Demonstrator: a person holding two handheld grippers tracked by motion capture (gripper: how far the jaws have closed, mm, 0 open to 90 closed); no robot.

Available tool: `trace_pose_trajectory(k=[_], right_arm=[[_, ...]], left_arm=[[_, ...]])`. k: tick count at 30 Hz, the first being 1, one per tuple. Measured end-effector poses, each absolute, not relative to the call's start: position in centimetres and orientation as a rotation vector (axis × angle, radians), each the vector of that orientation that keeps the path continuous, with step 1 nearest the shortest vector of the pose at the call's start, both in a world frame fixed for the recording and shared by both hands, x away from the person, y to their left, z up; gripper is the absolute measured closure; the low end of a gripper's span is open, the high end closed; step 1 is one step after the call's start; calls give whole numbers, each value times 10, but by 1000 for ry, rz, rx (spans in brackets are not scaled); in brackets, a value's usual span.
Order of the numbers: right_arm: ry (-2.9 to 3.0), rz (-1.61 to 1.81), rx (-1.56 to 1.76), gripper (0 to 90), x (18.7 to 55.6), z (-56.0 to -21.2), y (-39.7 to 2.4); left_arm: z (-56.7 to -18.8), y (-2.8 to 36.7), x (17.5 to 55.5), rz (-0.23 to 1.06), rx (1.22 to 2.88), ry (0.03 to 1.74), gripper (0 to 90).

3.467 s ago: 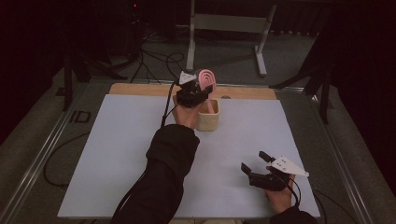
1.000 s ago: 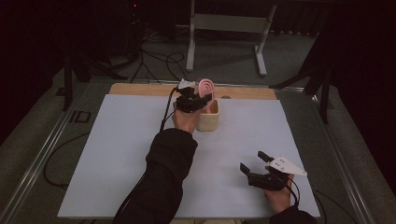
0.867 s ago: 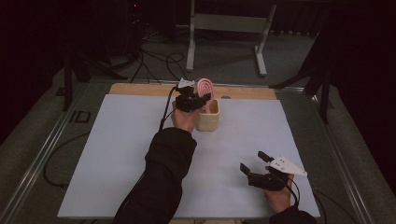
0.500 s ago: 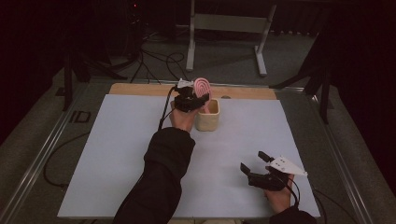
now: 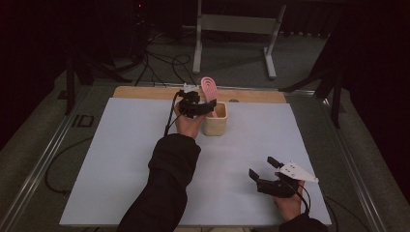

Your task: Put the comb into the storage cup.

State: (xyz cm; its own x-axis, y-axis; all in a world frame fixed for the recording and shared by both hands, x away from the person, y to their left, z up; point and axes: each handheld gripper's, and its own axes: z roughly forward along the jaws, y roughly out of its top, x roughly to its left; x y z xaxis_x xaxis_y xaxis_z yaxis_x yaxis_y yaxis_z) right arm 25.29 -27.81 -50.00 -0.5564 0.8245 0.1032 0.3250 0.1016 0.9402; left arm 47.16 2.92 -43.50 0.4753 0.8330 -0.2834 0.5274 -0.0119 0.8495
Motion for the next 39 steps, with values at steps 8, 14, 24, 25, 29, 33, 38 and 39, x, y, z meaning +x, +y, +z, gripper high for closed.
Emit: trace_pose_trajectory(k=[8,14,24,25,29,33,38,39], right_arm=[[1933,1457,1121,100,253,-500,-278],[1933,1458,1120,100,253,-500,-278],[1933,1456,1116,100,253,-500,-278],[1933,1456,1116,100,253,-500,-278],[1931,1457,1118,100,253,-500,-278],[1932,1456,1117,100,253,-500,-278],[1933,1456,1118,100,252,-500,-278],[1932,1456,1118,100,252,-500,-278]], left_arm=[[-433,30,469,398,1703,1166,149],[-429,29,466,417,1731,1154,96],[-418,30,458,494,1797,1123,2],[-417,30,457,507,1804,1121,2],[-413,35,455,512,1804,1126,1],[-410,38,452,504,1827,1149,1],[-407,44,443,512,1824,1122,1],[-407,46,441,515,1822,1115,1]])
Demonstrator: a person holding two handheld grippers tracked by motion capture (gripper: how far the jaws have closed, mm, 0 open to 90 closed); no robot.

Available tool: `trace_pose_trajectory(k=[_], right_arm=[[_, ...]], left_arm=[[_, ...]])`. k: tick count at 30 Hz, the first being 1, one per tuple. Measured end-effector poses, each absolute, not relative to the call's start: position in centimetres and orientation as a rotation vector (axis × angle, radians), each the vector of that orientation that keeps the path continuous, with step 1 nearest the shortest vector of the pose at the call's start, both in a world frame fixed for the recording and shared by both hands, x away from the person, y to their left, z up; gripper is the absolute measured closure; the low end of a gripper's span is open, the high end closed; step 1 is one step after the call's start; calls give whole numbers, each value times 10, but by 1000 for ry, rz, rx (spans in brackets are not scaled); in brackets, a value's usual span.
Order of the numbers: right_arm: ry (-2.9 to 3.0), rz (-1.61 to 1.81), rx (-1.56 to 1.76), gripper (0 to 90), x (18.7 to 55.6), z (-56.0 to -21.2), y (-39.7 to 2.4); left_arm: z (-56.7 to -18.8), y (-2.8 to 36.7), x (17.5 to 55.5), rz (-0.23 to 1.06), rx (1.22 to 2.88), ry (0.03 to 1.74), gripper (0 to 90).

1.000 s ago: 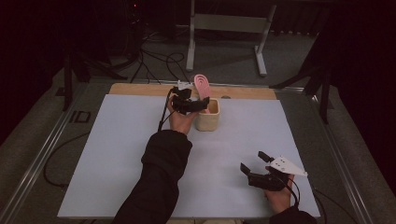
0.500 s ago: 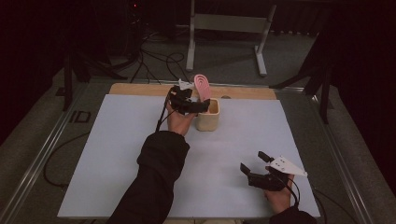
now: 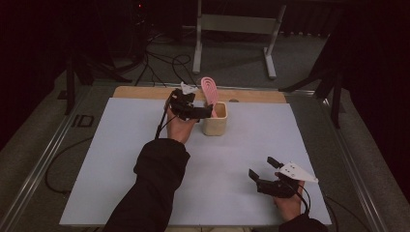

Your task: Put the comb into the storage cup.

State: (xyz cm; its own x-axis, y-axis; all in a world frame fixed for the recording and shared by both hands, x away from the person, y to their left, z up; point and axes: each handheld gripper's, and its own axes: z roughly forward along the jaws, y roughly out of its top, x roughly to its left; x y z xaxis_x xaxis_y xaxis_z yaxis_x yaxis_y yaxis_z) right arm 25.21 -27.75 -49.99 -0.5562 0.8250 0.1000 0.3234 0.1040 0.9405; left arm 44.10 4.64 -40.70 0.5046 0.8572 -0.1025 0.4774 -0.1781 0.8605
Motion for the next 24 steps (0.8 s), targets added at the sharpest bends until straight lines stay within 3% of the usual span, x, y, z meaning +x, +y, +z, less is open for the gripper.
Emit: trace_pose_trajectory(k=[12,24], right_arm=[[1937,1450,1113,100,252,-500,-275],[1938,1449,1108,100,251,-500,-273]], left_arm=[[-410,72,405,602,1883,992,2],[-423,118,369,571,1873,961,1]])
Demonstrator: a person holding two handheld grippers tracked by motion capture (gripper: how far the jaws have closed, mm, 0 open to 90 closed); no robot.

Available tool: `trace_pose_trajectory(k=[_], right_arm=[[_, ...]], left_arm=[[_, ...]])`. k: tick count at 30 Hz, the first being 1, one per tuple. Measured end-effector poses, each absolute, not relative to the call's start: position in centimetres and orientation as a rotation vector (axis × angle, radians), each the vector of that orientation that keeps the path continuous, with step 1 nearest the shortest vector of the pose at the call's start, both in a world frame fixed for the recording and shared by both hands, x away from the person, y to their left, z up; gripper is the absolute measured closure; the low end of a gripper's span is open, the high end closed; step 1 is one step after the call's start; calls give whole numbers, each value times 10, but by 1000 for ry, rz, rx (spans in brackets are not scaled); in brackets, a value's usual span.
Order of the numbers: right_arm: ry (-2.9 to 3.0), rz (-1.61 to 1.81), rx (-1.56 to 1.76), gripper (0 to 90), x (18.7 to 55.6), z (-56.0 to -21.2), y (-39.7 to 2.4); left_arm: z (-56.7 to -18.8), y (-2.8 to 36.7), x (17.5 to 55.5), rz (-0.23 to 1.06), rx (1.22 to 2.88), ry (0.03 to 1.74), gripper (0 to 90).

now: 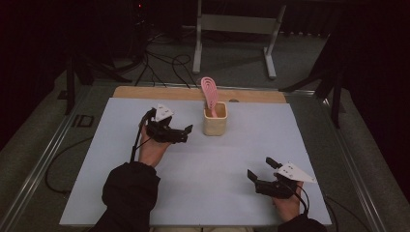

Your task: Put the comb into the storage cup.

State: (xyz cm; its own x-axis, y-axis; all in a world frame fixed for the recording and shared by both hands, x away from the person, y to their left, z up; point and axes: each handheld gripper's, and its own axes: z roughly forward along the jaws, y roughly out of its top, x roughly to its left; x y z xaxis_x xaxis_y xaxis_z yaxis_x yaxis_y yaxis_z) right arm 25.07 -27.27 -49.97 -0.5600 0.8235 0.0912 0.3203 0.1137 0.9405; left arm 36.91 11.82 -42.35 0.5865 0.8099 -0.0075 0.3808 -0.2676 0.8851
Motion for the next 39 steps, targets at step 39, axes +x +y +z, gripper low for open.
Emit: trace_pose_trajectory(k=[39], right_arm=[[1907,1424,1119,98,246,-495,-279]], left_arm=[[-489,236,250,686,1767,1038,1]])
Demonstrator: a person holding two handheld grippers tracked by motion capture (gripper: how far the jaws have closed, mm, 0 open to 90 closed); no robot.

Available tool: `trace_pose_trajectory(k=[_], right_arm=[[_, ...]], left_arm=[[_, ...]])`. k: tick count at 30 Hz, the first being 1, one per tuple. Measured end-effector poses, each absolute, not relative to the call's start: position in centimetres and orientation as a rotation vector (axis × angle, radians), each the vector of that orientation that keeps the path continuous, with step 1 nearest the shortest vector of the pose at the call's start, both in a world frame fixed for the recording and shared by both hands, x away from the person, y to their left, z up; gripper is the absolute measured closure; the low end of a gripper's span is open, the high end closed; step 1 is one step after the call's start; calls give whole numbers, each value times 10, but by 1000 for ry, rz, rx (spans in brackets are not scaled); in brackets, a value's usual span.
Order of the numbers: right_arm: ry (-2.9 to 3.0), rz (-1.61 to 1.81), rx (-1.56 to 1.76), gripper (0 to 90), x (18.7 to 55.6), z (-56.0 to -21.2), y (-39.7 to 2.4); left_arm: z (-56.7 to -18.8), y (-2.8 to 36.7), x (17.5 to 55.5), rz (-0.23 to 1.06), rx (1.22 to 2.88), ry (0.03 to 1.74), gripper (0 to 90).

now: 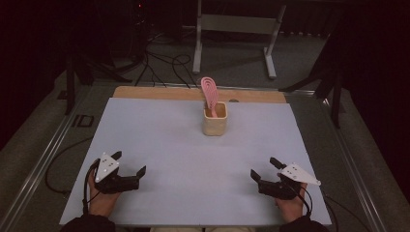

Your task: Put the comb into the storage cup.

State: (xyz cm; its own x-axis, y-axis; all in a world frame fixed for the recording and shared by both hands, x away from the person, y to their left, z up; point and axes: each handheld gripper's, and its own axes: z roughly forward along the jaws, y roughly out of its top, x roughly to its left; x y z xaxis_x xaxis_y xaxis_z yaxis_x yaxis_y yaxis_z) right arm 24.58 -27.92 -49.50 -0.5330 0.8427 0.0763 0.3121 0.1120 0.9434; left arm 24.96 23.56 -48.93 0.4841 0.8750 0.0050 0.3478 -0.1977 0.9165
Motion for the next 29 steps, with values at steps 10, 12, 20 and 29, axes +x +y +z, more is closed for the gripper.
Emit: trace_pose_trajectory(k=[10,12,20,29], right_arm=[[1882,1424,1123,98,244,-494,-286],[1883,1420,1122,97,245,-495,-285],[1906,1390,1104,97,246,-497,-282],[1920,1354,1116,109,247,-499,-281]], left_arm=[[-486,247,243,735,1689,1045,1],[-486,247,244,736,1687,1040,1],[-485,253,242,746,1648,1047,1],[-485,254,243,743,1651,1040,1]])
